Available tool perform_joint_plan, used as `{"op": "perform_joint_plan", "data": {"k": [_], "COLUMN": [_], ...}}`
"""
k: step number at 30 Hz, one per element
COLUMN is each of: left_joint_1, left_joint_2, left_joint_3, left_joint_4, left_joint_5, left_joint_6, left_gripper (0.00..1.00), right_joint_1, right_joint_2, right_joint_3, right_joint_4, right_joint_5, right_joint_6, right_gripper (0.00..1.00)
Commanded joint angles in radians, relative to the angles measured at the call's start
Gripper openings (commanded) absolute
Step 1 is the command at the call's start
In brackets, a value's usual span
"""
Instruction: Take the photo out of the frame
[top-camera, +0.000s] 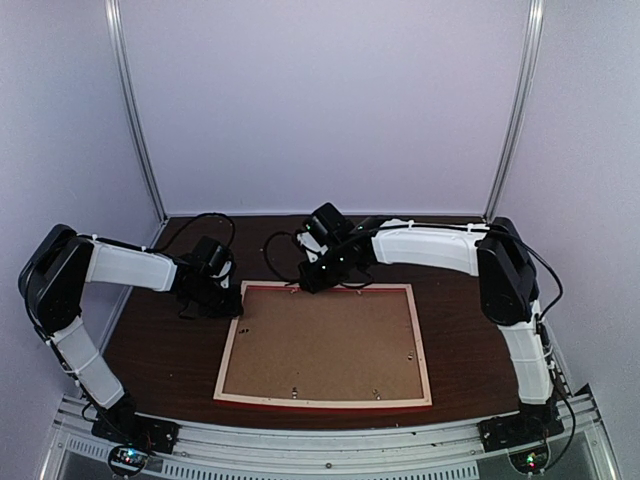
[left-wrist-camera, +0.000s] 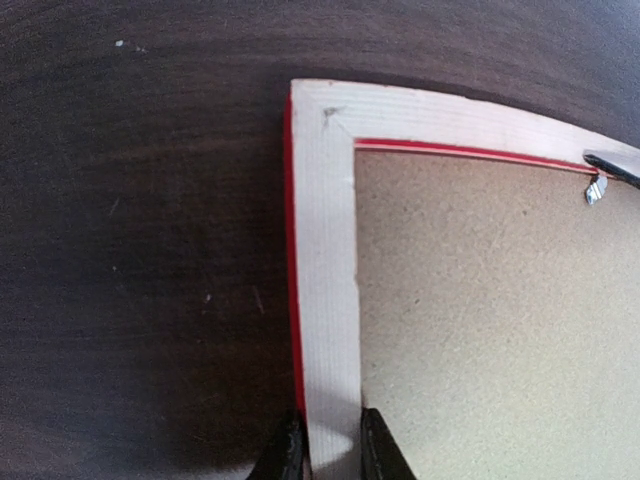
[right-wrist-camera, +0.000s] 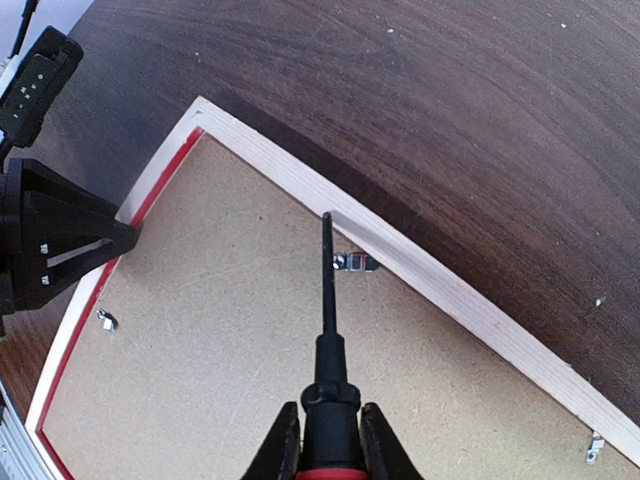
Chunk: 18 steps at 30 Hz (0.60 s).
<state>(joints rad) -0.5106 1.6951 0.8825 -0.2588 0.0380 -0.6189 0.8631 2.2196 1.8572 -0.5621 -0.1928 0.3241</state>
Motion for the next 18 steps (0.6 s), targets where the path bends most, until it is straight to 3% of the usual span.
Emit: {"op": "perform_joint_plan", "data": {"k": [1, 6, 18], "left_joint_1": [-0.005, -0.005, -0.005], "left_joint_2": [0.032, 0.032, 0.028], "left_joint_3": [-0.032, -0.034, -0.037], "left_joint_4": [-0.103, -0.104, -0.107], "left_joint_5": [-0.005, -0.003, -0.004], "left_joint_6": [0.022, 0.022, 0.022], "left_gripper": [0.18, 0.18, 0.18], "right_joint_1": [-0.006, -0.003, -0.001], "right_joint_2": [-0.027, -0.059, -0.035], "right_joint_3": [-0.049, -0.099, -0.069], "right_joint_4": [0.032, 0.083, 0.039], "right_joint_5": [-0.057, -0.109, 0.021], "right_joint_6": [0.007, 0.0, 0.018], "right_gripper": [0.0, 0.0, 0.0]}}
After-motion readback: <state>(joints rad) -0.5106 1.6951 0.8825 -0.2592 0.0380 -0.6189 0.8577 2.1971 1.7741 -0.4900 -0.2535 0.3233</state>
